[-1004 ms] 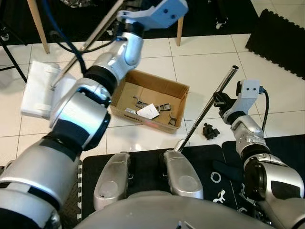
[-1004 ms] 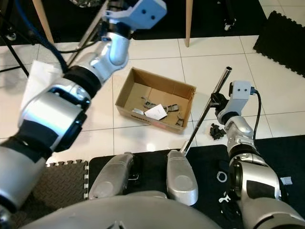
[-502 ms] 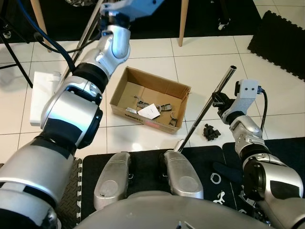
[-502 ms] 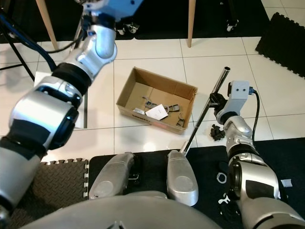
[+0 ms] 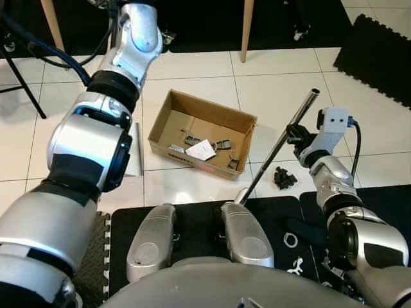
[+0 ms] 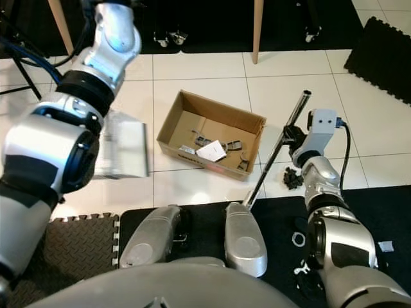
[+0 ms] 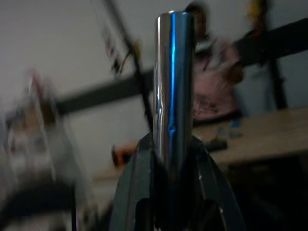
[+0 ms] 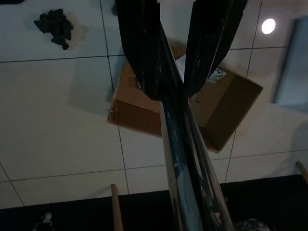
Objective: Sweep floor
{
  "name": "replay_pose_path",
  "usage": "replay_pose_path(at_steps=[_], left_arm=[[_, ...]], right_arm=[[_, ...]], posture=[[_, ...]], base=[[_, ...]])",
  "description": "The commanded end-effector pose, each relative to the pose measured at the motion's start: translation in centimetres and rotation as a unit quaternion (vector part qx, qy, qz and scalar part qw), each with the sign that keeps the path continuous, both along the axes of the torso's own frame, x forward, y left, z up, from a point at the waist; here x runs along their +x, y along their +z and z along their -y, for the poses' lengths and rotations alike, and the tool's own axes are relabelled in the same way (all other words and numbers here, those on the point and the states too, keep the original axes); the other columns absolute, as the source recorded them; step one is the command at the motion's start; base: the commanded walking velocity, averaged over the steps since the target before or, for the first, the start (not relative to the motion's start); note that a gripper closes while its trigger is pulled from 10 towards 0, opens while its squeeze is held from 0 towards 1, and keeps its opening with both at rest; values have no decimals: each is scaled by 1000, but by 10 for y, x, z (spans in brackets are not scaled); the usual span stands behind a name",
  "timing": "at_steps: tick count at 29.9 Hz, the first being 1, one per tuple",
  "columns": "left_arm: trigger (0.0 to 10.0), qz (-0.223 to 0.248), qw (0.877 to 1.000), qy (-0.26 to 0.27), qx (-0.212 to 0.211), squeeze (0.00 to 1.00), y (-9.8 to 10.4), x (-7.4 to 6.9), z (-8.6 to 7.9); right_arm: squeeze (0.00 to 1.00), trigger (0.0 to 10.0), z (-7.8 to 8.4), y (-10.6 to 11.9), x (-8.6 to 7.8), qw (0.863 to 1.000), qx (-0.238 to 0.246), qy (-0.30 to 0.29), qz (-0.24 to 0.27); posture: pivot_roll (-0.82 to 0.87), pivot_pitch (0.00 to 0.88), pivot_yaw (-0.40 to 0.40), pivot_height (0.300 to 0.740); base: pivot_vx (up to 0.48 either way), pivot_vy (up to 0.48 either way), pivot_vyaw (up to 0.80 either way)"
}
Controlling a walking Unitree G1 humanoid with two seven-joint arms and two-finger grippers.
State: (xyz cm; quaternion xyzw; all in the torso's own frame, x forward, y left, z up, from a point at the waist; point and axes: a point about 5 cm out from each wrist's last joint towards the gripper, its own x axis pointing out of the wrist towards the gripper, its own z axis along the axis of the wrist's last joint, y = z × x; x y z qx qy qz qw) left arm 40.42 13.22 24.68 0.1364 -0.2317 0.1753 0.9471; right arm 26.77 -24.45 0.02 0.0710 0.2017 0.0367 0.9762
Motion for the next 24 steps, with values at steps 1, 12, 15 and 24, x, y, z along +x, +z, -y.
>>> replay_pose_path(at_steps=[1,12,15,24], left_arm=[[10000,-24,991,23,-128,0,2,4,-18],[10000,-27,994,40,-102,0,-4,2,-17],[10000,-9,991,36,-131,0,-1,0,-11],[10000,18,988,53,-146,0,3,-4,-11]], right_arm=[[0,10000,-1,-11,-10,999,-1,0,-32],[0,10000,1,-12,-11,999,-4,1,-36],[0,10000,1,-11,-10,999,-4,1,-34],[0,10000,2,-11,-10,999,-4,-1,-35]], posture=[[-70,56,-46,740],[-70,59,-53,740],[-72,57,-51,740],[-72,53,-49,740]], base=[[0,0,0],[0,0,0],[0,0,0],[0,0,0]])
